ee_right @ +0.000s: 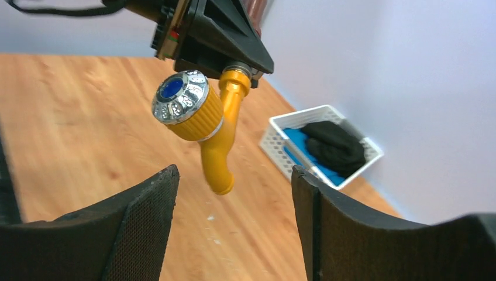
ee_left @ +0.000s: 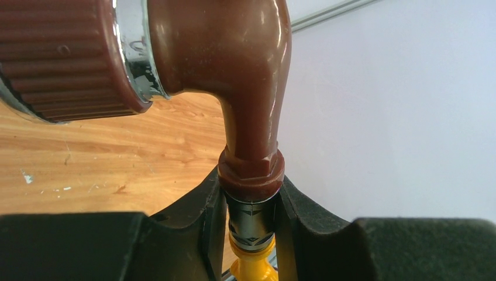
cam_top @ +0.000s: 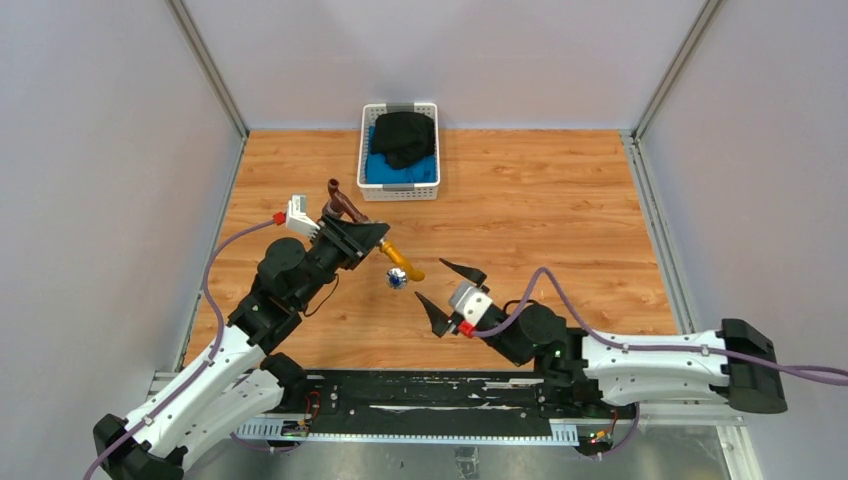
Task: Install the water faucets
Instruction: Screw the water faucet onto the adaptor.
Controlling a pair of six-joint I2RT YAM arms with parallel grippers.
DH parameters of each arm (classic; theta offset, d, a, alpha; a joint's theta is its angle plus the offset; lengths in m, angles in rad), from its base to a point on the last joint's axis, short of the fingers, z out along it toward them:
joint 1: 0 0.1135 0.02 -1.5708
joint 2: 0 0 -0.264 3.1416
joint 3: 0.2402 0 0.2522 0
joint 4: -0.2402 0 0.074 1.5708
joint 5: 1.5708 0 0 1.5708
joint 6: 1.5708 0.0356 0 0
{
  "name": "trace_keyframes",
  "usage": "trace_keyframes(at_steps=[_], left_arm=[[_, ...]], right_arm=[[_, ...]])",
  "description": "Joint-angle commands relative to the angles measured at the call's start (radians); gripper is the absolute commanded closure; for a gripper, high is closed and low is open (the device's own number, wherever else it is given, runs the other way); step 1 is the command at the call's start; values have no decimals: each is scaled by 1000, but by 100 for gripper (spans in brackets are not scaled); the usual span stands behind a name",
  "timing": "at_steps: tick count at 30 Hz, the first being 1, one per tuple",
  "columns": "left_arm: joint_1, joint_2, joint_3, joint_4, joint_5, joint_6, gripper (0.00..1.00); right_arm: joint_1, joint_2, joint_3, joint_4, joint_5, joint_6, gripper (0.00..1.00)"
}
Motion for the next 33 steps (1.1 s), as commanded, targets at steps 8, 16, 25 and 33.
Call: trace_keyframes(at_steps=[8, 16, 25, 33], left_arm=[[0, -15, 45, -4, -32, -19, 100], [1, -13, 45, 32, -2, -16, 100], [1, 3, 32, 66, 9, -35, 100], [2, 1, -10, 152, 22, -38, 100]], right_arm=[[81, 283, 46, 402, 173, -386, 26], [84, 487, 86, 665, 239, -375, 29], [82, 671, 133, 918, 256, -303, 74], [-43, 472, 46, 708, 167, 326, 98]])
